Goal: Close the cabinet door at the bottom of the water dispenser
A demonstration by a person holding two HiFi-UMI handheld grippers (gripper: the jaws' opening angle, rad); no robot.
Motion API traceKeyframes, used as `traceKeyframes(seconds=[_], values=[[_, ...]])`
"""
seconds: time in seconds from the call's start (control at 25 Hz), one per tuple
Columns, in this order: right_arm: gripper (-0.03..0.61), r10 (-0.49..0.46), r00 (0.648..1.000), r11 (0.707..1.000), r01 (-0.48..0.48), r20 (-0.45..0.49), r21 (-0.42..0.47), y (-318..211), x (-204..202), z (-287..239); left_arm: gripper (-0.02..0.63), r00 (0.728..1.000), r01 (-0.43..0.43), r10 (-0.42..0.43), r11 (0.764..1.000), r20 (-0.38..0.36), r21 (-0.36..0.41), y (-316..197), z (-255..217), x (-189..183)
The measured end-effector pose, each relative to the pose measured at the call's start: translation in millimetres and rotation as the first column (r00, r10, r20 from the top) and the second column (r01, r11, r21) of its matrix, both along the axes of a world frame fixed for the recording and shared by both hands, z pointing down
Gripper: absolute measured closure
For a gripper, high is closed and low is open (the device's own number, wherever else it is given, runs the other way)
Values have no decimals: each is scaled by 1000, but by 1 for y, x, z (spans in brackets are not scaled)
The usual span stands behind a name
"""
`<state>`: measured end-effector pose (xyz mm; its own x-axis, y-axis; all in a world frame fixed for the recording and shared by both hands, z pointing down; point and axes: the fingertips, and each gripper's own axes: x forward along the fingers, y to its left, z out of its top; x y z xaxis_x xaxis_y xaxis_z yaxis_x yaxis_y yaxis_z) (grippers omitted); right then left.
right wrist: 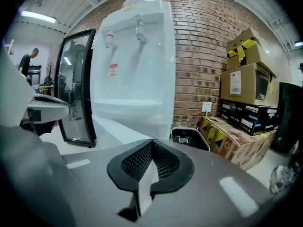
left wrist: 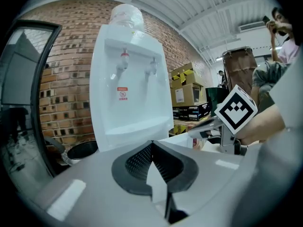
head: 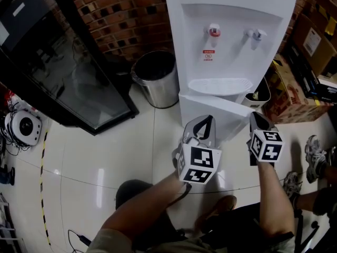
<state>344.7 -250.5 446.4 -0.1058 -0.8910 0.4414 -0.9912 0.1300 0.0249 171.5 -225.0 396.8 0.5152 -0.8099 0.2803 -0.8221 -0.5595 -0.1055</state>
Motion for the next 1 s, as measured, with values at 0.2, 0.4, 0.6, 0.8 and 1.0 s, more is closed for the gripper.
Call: traceKeyframes(seconds=[0.2, 0.4, 0.6, 0.8, 1.0], values=[[578, 67, 996, 996, -70, 57, 56, -37, 18, 0, 612, 1000, -1, 1, 1000, -8, -13, -8, 7, 0], [577, 106, 989, 986, -119, 105, 121, -73, 30, 1, 612, 998, 36, -37, 999, -45, -33, -17, 8, -13], [576, 91, 988, 982, -110, 122, 156, -84, 33, -2, 612, 994, 63, -63, 998, -92, 2, -25, -7, -18], [578, 160, 978, 966, -183, 131, 183, -69, 60, -19, 612, 991, 70, -69, 998, -118, 7, -22, -10, -17], [578, 113, 984, 989, -124, 137, 78, -52, 58, 5, 612, 993, 41, -40, 999, -113, 9, -11, -11, -14]])
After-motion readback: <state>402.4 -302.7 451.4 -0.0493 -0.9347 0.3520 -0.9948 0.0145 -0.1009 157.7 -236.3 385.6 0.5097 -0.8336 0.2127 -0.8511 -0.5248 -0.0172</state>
